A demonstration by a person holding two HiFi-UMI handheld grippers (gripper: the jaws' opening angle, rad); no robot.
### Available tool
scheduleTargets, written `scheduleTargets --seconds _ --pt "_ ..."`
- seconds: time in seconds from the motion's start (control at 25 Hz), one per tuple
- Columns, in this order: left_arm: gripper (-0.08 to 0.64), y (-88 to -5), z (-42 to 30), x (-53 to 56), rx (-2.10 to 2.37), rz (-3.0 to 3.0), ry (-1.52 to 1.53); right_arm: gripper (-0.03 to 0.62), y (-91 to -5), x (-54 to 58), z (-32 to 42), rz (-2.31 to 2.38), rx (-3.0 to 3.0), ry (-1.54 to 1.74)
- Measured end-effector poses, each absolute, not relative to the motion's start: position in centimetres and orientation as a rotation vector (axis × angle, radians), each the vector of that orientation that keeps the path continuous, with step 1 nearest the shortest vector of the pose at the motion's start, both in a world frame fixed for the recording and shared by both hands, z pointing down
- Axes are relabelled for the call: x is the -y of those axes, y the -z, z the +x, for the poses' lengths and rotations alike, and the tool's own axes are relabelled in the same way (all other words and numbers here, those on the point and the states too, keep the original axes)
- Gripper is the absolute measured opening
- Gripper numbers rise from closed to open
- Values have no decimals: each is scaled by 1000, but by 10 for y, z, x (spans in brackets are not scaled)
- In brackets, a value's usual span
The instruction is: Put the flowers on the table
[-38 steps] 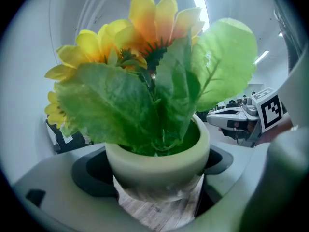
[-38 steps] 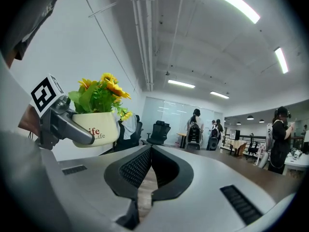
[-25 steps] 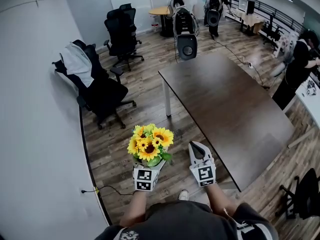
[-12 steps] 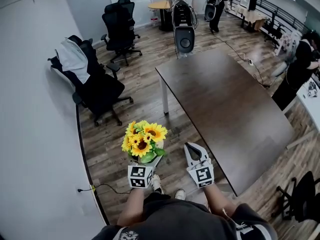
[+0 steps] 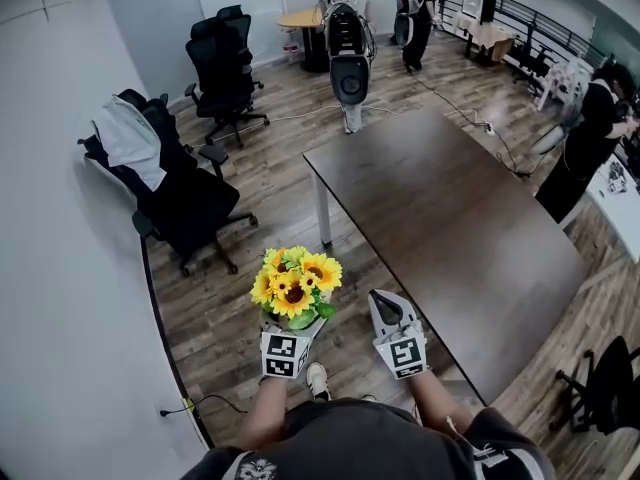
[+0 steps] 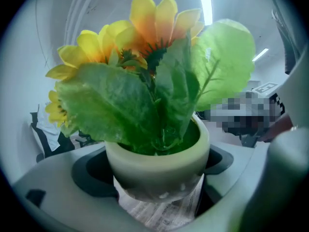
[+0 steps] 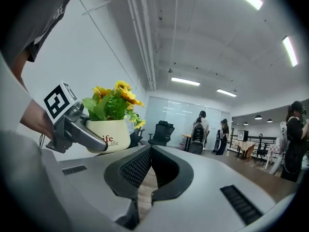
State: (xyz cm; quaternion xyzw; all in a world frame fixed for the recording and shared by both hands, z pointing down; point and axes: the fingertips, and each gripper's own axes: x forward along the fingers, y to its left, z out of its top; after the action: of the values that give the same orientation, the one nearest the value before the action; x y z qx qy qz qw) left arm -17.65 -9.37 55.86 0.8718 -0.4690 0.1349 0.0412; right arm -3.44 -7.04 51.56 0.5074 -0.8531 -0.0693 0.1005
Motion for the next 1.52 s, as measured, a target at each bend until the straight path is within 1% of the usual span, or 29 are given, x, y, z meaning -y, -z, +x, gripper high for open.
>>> scheduleTargets --seconds 0.36,0.84,1.08,1.24,1.52 --pt "528 -558 -191 167 1287 2770 -401 23 -527 128 -56 1593 2419 148" --pt "528 -563 -204 214 1136 2840 -393 23 -538 167 -71 1714 2297 95" --pt "528 -564 -182 228 1074 2867 -365 23 -534 172 -57 1817 2282 11" --pt "528 -566 -163 239 1044 2862 -342 23 -532 178 -45 1835 2275 14" --pt "528 -570 -122 268 1010 2865 -380 23 -533 206 -2 1850 2252 19"
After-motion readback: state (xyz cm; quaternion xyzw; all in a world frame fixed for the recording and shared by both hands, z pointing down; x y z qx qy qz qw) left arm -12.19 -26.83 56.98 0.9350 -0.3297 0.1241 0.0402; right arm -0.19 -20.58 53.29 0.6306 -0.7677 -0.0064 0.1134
